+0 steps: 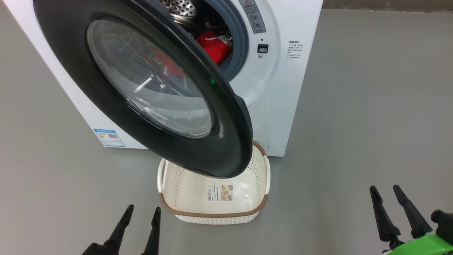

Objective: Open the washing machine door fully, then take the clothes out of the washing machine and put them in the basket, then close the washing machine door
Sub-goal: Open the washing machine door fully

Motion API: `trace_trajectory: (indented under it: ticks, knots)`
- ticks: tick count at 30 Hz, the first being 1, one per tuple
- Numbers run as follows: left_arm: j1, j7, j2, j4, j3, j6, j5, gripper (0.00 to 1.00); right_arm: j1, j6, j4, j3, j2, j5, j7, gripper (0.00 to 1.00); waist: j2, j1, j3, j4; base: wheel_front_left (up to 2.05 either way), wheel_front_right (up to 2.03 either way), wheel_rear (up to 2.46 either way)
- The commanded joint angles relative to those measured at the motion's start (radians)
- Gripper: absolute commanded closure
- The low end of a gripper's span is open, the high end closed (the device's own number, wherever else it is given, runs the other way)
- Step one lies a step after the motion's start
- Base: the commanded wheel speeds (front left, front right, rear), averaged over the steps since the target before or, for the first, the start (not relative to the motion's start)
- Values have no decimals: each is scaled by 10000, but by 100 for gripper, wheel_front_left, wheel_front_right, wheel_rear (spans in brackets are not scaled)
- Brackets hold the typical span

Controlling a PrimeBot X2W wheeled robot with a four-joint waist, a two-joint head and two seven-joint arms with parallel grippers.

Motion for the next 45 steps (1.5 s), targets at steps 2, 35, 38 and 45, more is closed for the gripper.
trace_trajectory:
  ticks: [2, 35, 38, 45]
  knots:
    - [-187, -122, 95, -284, 281, -39, 14, 0, 279, 75, -450, -113, 83, -351, -119, 0, 0, 0, -1, 46, 0, 0, 0]
    - [-189, -122, 95, -222, -286, 46, -323, 0, -2835, 75, -290, 2025, 842, 2449, -120, 100, 0, 0, 145, 571, 0, 0, 0]
    - [-265, -122, 95, -211, -460, 84, -420, 0, -3714, 75, -146, 2603, 701, 3328, -120, 100, 0, 0, 237, 851, 0, 0, 0]
    - [-375, -122, 95, -243, -934, 222, -740, 0, -5406, 75, 331, 4673, -506, 6514, 193, 100, 0, 0, 584, 1698, 0, 0, 0]
